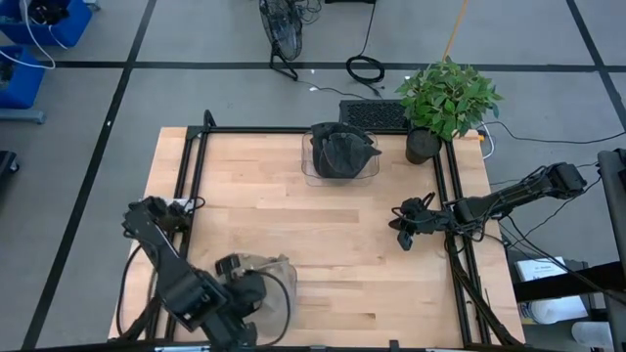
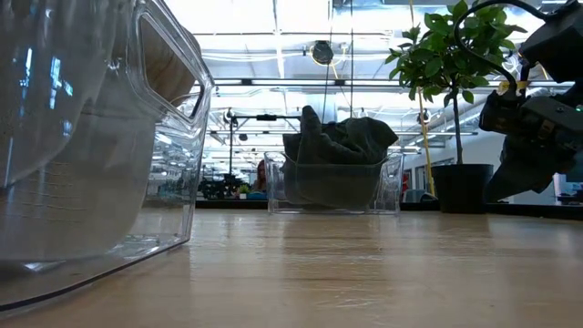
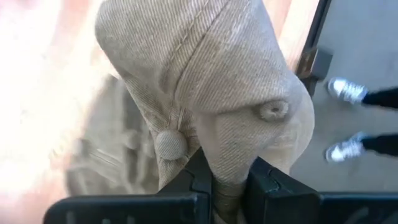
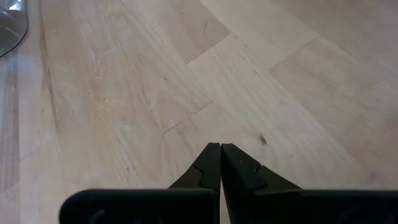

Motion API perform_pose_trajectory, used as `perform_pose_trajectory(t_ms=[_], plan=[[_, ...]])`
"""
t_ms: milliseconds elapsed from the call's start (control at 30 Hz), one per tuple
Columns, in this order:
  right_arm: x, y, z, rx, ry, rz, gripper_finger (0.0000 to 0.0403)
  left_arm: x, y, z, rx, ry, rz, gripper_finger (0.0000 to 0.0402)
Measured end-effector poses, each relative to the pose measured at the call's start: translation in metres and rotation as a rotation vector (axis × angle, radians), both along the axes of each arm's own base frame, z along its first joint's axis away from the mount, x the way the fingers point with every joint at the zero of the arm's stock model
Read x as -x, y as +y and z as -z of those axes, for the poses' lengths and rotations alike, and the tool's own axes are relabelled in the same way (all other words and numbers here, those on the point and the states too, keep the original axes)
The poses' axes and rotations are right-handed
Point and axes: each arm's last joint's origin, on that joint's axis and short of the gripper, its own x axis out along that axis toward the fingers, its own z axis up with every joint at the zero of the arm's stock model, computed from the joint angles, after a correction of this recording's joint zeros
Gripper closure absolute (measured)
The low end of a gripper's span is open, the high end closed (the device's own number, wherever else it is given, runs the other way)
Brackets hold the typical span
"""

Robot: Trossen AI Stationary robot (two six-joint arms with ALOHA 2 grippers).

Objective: Pick & Place hat
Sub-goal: Put the brown cap into the bottom transparent bin

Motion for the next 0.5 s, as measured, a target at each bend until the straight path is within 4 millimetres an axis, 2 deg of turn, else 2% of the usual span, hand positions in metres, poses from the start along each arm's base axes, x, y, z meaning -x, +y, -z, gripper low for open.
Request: perform_pose_trajectory(t_ms=[100,167,267,400,500], plan=[[0.000,0.000,0.000,-0.005,-0.001,0.005,0.0403,0.004,0.005,-0.008,-0.022,-0.036,0.027,0.0361],[0.000,0.000,0.000,-0.017,-0.003,0.016,0.0403,0.003,0.004,-0.002,-0.043,-0.014,0.066,0.0361],[0.000,0.000,0.000,-0.025,-0.004,0.022,0.0403,0.004,0.002,0.020,-0.053,0.095,0.081,0.0361],[0.000,0.000,0.000,-0.026,-0.004,0.022,0.0403,0.008,0.002,0.056,-0.074,0.253,0.017,0.0361],[0.000,0.000,0.000,-0.028,-0.010,0.022,0.0403,0.014,0.002,0.062,-0.078,0.277,-0.006,0.0361]])
